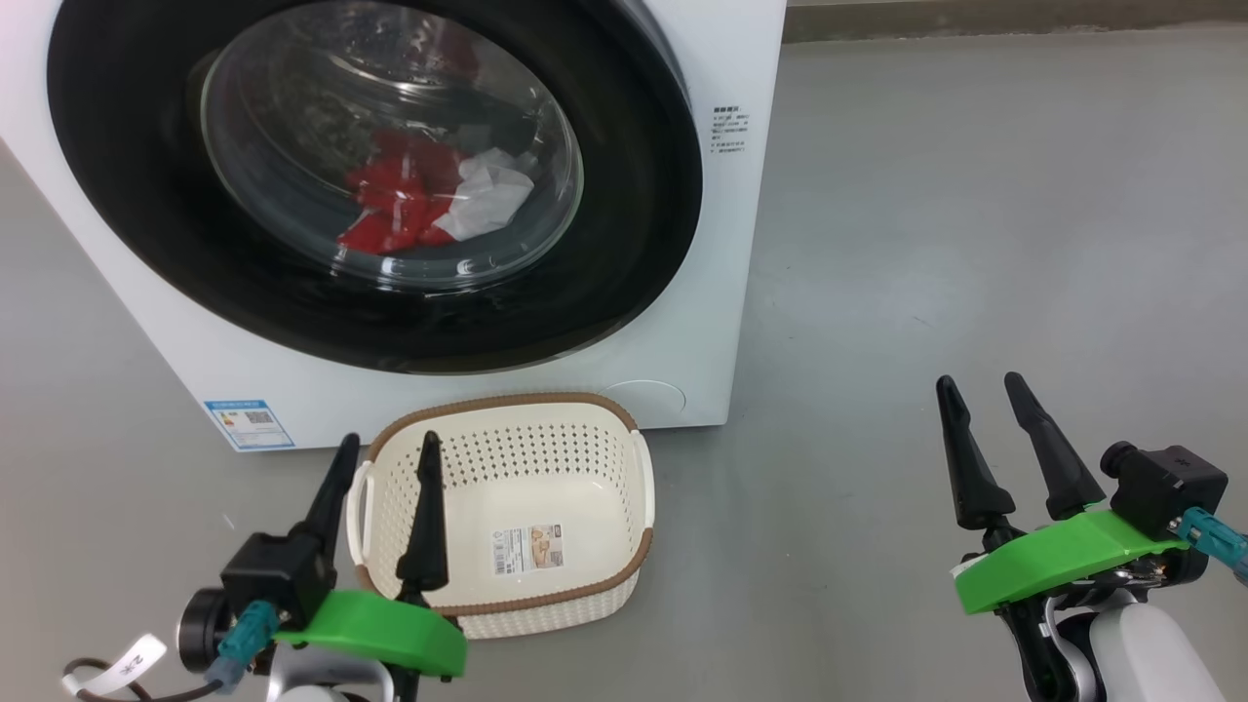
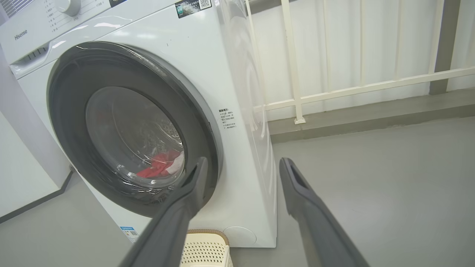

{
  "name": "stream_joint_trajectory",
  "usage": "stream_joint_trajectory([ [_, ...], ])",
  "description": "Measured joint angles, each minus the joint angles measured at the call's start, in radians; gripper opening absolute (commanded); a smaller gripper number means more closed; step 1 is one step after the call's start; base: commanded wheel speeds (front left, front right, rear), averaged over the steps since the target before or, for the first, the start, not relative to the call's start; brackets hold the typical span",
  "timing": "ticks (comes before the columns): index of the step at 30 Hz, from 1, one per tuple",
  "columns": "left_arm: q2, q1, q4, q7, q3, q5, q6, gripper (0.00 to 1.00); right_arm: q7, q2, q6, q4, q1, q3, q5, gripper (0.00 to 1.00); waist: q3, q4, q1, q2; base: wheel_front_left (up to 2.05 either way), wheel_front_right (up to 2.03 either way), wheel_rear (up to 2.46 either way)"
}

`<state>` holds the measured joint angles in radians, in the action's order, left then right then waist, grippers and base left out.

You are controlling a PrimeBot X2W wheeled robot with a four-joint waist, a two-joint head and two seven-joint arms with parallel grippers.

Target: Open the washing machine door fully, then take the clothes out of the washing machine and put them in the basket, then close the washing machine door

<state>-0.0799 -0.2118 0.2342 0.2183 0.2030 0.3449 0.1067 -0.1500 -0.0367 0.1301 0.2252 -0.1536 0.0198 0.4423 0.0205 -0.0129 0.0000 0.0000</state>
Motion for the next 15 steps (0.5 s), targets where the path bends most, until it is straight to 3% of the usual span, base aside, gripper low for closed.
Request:
stream_joint_trajectory([
  [15, -0.007, -0.025, 0.0, 0.022, 0.03, -0.111, 0.027, 1.0, -0.021, -0.003, 0.0, -0.013, -0.032, 0.003, -0.137, 1.0, 0.001, 0.0, 0.0, 0.0, 0.0, 0.0, 0.0],
])
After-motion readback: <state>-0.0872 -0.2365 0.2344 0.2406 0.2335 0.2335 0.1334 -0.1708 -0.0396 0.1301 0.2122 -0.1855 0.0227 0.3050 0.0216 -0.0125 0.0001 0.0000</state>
